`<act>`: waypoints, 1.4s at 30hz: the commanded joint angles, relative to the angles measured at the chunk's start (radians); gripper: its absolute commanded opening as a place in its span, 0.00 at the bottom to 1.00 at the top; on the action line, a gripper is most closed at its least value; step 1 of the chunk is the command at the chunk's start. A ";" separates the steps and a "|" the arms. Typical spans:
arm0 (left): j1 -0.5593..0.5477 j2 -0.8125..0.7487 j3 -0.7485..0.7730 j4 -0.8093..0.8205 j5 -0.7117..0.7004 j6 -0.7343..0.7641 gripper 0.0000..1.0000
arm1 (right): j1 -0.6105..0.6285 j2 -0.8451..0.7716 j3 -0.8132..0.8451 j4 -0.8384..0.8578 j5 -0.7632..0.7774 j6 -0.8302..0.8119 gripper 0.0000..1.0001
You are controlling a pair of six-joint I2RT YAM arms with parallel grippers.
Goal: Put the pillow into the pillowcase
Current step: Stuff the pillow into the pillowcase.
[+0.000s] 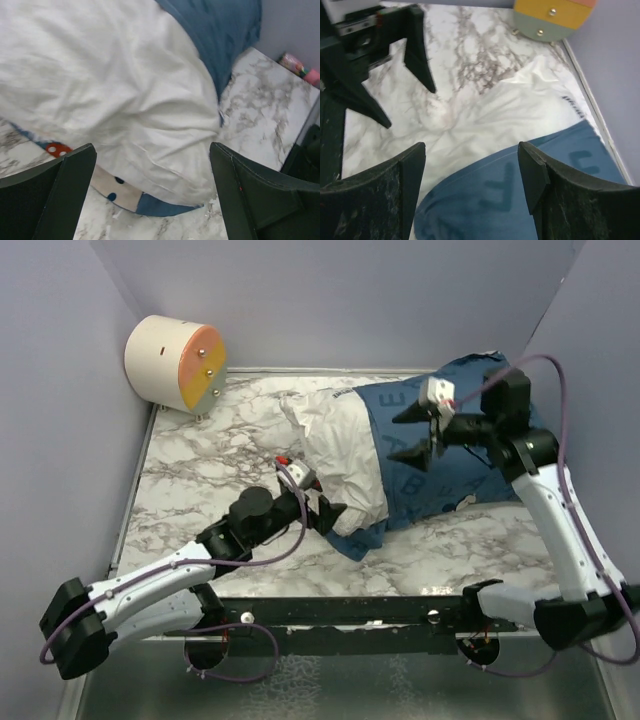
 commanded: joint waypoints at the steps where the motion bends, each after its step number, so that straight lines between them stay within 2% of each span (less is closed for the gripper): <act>1: 0.195 -0.075 0.140 -0.323 0.157 -0.134 0.99 | 0.060 0.249 0.245 0.057 0.350 0.355 0.73; 5: 0.385 0.058 0.285 -0.367 0.339 -0.261 0.99 | 0.091 0.458 0.447 -0.007 0.549 0.418 0.74; 9: 0.485 0.196 0.323 -0.276 0.388 -0.405 0.99 | 0.126 0.633 0.591 -0.093 0.680 0.417 0.69; 11: 0.537 0.241 0.298 -0.164 0.399 -0.507 0.99 | 0.130 0.672 0.595 -0.102 0.732 0.406 0.60; 13: 0.588 0.301 0.273 -0.041 0.438 -0.619 0.99 | 0.129 0.683 0.577 -0.111 0.742 0.390 0.43; 15: 0.615 0.368 0.261 0.073 0.461 -0.708 0.99 | 0.130 0.669 0.542 -0.121 0.693 0.376 0.18; 17: 0.616 0.425 0.249 0.212 0.467 -0.768 0.99 | 0.134 0.636 0.496 -0.135 0.604 0.349 0.03; 19: 0.616 0.483 0.250 0.341 0.479 -0.822 0.99 | 0.143 0.570 0.424 -0.145 0.487 0.300 0.01; 23: 0.583 0.573 0.257 0.473 0.485 -0.865 0.99 | 0.158 0.402 0.202 -0.131 0.257 0.187 0.01; 29: 0.444 0.690 0.228 0.614 0.487 -0.856 0.97 | 0.167 0.210 -0.070 -0.127 0.170 0.079 0.01; 31: 0.384 0.722 0.216 0.637 0.494 -0.820 0.87 | 0.166 0.182 -0.117 -0.146 0.195 0.062 0.01; 32: 0.356 0.729 0.204 0.646 0.491 -0.792 0.78 | 0.166 0.167 -0.130 -0.153 0.207 0.059 0.01; 35: 0.292 0.768 0.164 0.634 0.493 -0.701 0.35 | 0.166 0.124 -0.137 -0.156 0.255 0.088 0.01; 38: 0.242 0.768 0.125 0.591 0.469 -0.576 0.02 | 0.166 0.097 -0.092 -0.175 0.278 0.091 0.01; 40: 0.199 0.749 0.127 0.507 0.426 -0.442 0.00 | 0.166 0.109 -0.019 -0.217 0.280 0.080 0.02; 41: 0.167 0.743 0.132 0.463 0.400 -0.373 0.00 | 0.166 0.121 0.035 -0.237 0.288 0.083 0.06; 42: 0.151 0.743 0.137 0.427 0.381 -0.305 0.00 | 0.166 0.135 0.088 -0.249 0.300 0.097 0.17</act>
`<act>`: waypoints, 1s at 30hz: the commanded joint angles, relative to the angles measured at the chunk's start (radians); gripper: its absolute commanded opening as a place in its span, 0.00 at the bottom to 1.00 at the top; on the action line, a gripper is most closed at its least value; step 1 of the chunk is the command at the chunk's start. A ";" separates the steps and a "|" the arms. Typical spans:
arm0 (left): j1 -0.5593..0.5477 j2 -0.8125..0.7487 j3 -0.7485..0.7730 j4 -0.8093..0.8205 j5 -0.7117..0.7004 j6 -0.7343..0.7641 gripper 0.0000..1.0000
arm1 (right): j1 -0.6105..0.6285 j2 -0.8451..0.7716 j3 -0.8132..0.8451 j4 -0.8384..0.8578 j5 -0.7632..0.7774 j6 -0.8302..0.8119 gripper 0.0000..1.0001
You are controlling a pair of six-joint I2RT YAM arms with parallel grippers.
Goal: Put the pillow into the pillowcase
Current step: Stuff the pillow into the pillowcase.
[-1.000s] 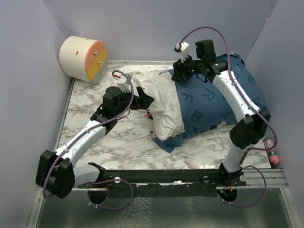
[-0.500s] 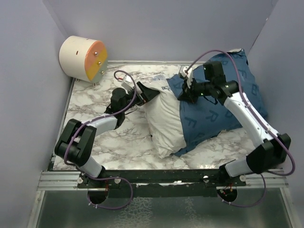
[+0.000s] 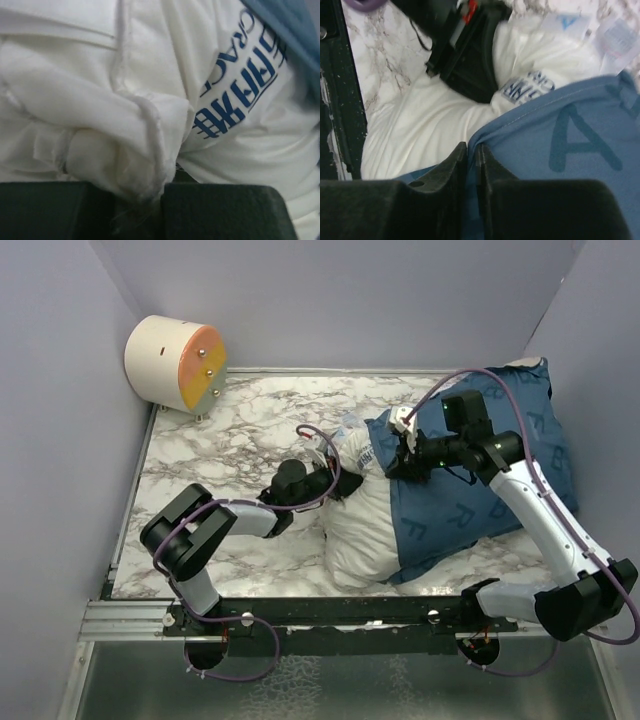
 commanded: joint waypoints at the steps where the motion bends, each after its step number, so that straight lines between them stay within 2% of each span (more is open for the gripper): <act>1: -0.140 0.004 -0.008 -0.213 -0.033 0.355 0.00 | 0.028 0.033 0.219 -0.126 -0.017 0.044 0.28; 3: -0.165 -0.011 -0.013 -0.229 -0.053 0.419 0.00 | 0.028 0.065 0.320 -0.108 0.017 0.106 0.52; 5: -0.182 -0.029 -0.029 -0.227 -0.075 0.464 0.00 | 0.028 0.128 0.399 -0.102 0.062 0.161 0.67; 9: -0.192 -0.035 -0.056 -0.211 -0.112 0.493 0.00 | 0.029 0.263 0.467 -0.130 0.223 0.219 0.70; 14: -0.194 -0.044 -0.073 -0.169 -0.124 0.485 0.00 | 0.030 0.319 0.403 -0.120 0.383 0.217 0.68; 18: -0.196 -0.041 -0.072 -0.149 -0.119 0.482 0.00 | 0.030 0.342 0.368 -0.122 0.433 0.207 0.66; 20: -0.196 -0.042 -0.071 -0.142 -0.115 0.483 0.00 | 0.029 0.358 0.350 -0.126 0.434 0.199 0.62; 21: -0.195 -0.045 -0.073 -0.140 -0.115 0.482 0.00 | 0.030 0.366 0.343 -0.128 0.439 0.194 0.56; 22: -0.197 -0.048 -0.075 -0.137 -0.115 0.483 0.00 | 0.030 0.372 0.337 -0.124 0.449 0.190 0.47; 24: -0.196 -0.063 -0.083 -0.130 -0.120 0.483 0.00 | 0.030 0.376 0.335 -0.104 0.463 0.185 0.15; 25: -0.197 -0.073 -0.086 -0.129 -0.123 0.485 0.00 | 0.030 0.373 0.343 -0.098 0.455 0.186 0.05; 26: -0.196 -0.083 -0.091 -0.127 -0.126 0.491 0.00 | 0.029 0.375 0.377 -0.101 0.427 0.187 0.01; 28: -0.196 -0.111 -0.087 -0.128 -0.138 0.512 0.00 | 0.030 0.381 0.455 -0.110 0.324 0.191 0.01; 30: -0.190 -0.141 -0.067 -0.136 -0.153 0.549 0.00 | 0.030 0.400 0.561 -0.112 0.136 0.206 0.01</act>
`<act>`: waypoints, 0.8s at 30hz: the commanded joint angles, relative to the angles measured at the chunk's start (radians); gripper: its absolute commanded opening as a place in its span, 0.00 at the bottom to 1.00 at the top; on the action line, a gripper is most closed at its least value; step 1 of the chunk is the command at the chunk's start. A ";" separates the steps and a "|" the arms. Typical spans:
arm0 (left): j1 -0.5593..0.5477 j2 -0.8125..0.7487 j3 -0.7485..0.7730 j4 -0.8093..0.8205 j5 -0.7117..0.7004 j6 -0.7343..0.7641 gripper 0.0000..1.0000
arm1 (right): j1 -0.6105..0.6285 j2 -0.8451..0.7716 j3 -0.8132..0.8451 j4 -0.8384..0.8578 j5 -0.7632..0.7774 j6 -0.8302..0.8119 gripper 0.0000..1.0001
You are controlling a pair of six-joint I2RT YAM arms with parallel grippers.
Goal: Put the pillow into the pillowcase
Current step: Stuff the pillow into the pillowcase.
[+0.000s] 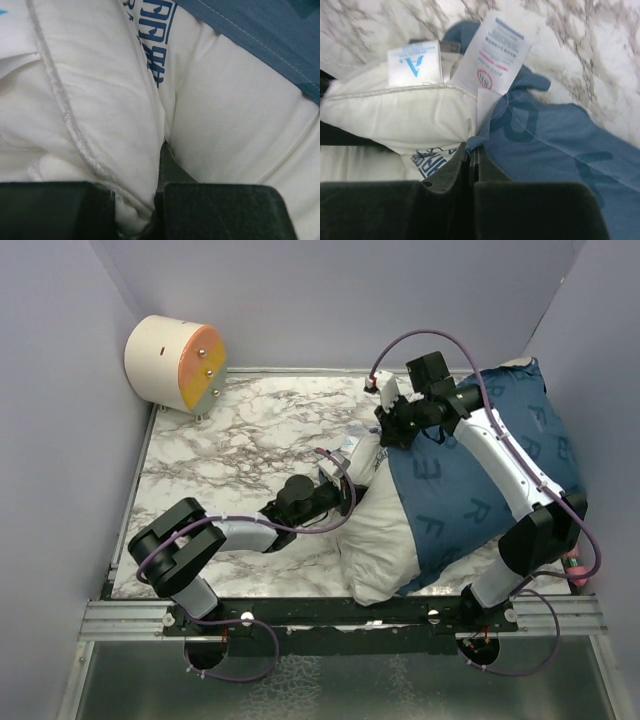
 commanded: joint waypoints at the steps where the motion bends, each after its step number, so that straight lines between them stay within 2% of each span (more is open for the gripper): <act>1: -0.010 -0.063 0.006 -0.098 0.020 0.110 0.00 | 0.002 0.039 0.231 0.020 -0.329 0.030 0.00; 5: 0.022 -0.140 0.102 -0.114 0.014 0.217 0.00 | 0.076 0.107 0.485 0.045 -0.567 0.096 0.00; 10: 0.070 -0.264 0.230 -0.183 0.008 0.333 0.00 | 0.111 0.060 0.587 0.056 -0.910 0.047 0.01; 13: 0.072 -0.284 0.249 -0.218 0.027 0.358 0.00 | 0.110 -0.099 0.403 0.253 -0.990 0.143 0.00; 14: 0.072 -0.275 0.231 -0.217 0.031 0.351 0.00 | 0.110 -0.149 0.311 0.330 -0.981 0.184 0.00; 16: 0.073 -0.224 0.162 -0.175 0.035 0.323 0.00 | 0.109 -0.232 0.121 0.370 -0.932 0.173 0.00; 21: 0.144 0.051 -0.009 0.184 0.030 0.140 0.00 | 0.110 -0.328 -0.431 0.444 -0.858 0.106 0.00; 24: 0.164 0.203 0.010 0.305 0.018 0.068 0.00 | 0.111 -0.341 -0.572 0.394 -0.847 0.009 0.00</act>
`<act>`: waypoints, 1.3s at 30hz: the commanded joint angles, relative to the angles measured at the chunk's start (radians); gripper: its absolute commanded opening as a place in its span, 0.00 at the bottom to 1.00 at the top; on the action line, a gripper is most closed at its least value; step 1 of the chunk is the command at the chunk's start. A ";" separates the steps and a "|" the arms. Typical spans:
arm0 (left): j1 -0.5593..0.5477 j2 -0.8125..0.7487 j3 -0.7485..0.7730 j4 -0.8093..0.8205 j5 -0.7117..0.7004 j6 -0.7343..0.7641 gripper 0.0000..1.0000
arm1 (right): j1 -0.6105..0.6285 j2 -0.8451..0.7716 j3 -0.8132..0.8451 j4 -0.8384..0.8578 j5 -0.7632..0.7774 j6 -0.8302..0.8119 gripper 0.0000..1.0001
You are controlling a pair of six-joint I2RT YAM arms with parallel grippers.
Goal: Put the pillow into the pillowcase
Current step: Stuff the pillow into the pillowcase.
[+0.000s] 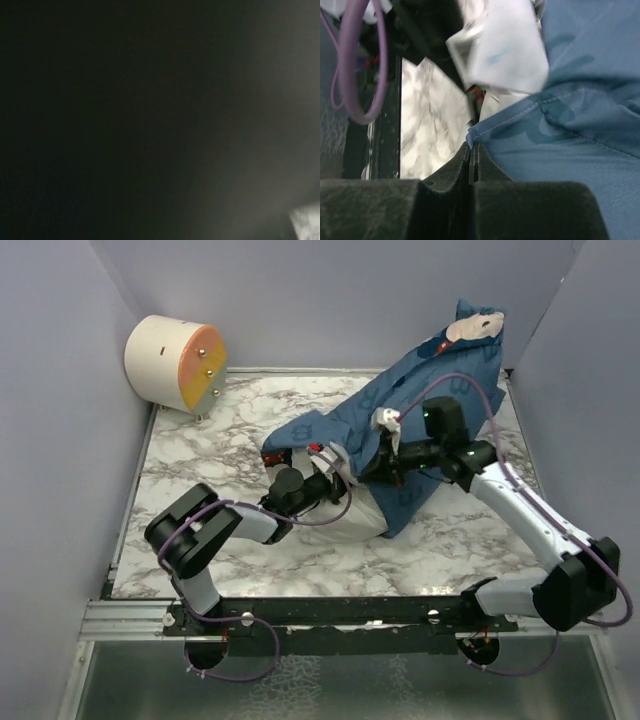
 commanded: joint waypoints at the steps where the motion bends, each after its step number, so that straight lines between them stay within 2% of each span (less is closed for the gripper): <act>1: 0.050 0.234 0.015 0.197 -0.032 -0.153 0.00 | 0.075 0.002 -0.202 -0.098 -0.231 -0.093 0.01; 5: 0.039 0.265 0.054 0.211 -0.039 -0.159 0.00 | 0.074 0.042 -0.113 -0.330 -0.192 -0.302 0.01; 8: 0.032 0.218 0.008 0.208 -0.044 -0.124 0.00 | 0.073 -0.010 -0.003 -0.325 -0.111 -0.293 0.04; 9: 0.032 0.202 -0.017 0.210 -0.043 -0.113 0.00 | 0.073 -0.045 0.027 -0.297 -0.079 -0.270 0.12; 11: 0.032 0.174 -0.062 0.213 -0.037 -0.094 0.00 | 0.073 -0.086 0.100 -0.265 0.002 -0.238 0.35; 13: 0.031 0.154 -0.091 0.210 -0.025 -0.077 0.00 | 0.072 -0.093 0.188 -0.286 0.041 -0.255 0.50; 19: -0.008 0.170 -0.091 0.206 0.015 -0.051 0.00 | 0.072 -0.030 0.384 -0.323 0.192 -0.303 0.86; 21: -0.022 0.188 -0.079 0.204 0.023 -0.047 0.00 | 0.072 0.005 0.406 -0.316 0.288 -0.345 0.92; 26: -0.043 0.215 -0.085 0.218 0.029 -0.044 0.00 | 0.059 0.134 0.448 -0.351 0.429 -0.382 0.93; 30: -0.045 0.222 -0.099 0.233 0.039 -0.049 0.00 | -0.007 0.206 0.436 -0.324 0.421 -0.289 0.89; 32: -0.046 0.225 -0.105 0.237 0.042 -0.049 0.00 | -0.044 0.243 0.440 -0.321 0.368 -0.222 0.85; 34: -0.049 0.230 -0.107 0.243 0.046 -0.051 0.00 | -0.051 0.270 0.431 -0.312 0.322 -0.164 0.79; 39: -0.061 0.238 -0.114 0.251 0.044 -0.049 0.00 | -0.052 0.295 0.383 -0.278 0.162 -0.074 0.50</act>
